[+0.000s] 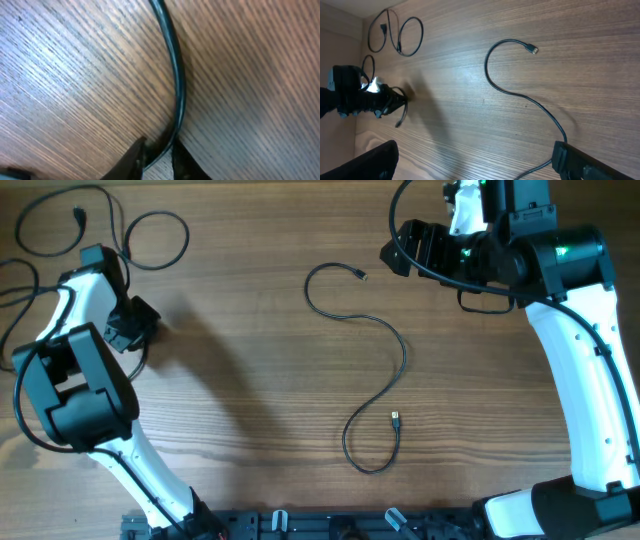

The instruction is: Untangle cables

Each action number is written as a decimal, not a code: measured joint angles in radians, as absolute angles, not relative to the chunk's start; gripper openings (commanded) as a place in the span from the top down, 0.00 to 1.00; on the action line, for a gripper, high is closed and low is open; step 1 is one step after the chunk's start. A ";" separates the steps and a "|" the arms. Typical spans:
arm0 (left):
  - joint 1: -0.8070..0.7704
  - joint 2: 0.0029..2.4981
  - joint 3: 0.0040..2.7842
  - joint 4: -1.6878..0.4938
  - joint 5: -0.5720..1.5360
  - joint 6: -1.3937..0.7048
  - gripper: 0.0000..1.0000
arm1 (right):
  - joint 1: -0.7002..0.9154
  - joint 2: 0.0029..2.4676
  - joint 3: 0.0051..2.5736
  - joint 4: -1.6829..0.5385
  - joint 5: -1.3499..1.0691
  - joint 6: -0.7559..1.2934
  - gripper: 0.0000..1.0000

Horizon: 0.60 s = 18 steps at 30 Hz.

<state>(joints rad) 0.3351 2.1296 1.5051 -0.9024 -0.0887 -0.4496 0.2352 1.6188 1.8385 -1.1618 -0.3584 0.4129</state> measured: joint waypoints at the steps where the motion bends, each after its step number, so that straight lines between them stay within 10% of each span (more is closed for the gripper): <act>1: 0.336 2.129 1.504 -0.900 -0.088 -0.452 0.96 | 0.235 1.619 1.839 -1.160 -0.358 0.413 0.00; 18: 0.353 2.128 1.478 -0.485 0.366 -0.612 0.96 | 0.235 1.619 1.839 -1.176 -0.359 0.413 0.00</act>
<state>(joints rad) 0.3531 2.1281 1.4780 -0.4847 0.3664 -0.6117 0.2348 1.6188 1.8385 -1.1755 -0.3588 0.4129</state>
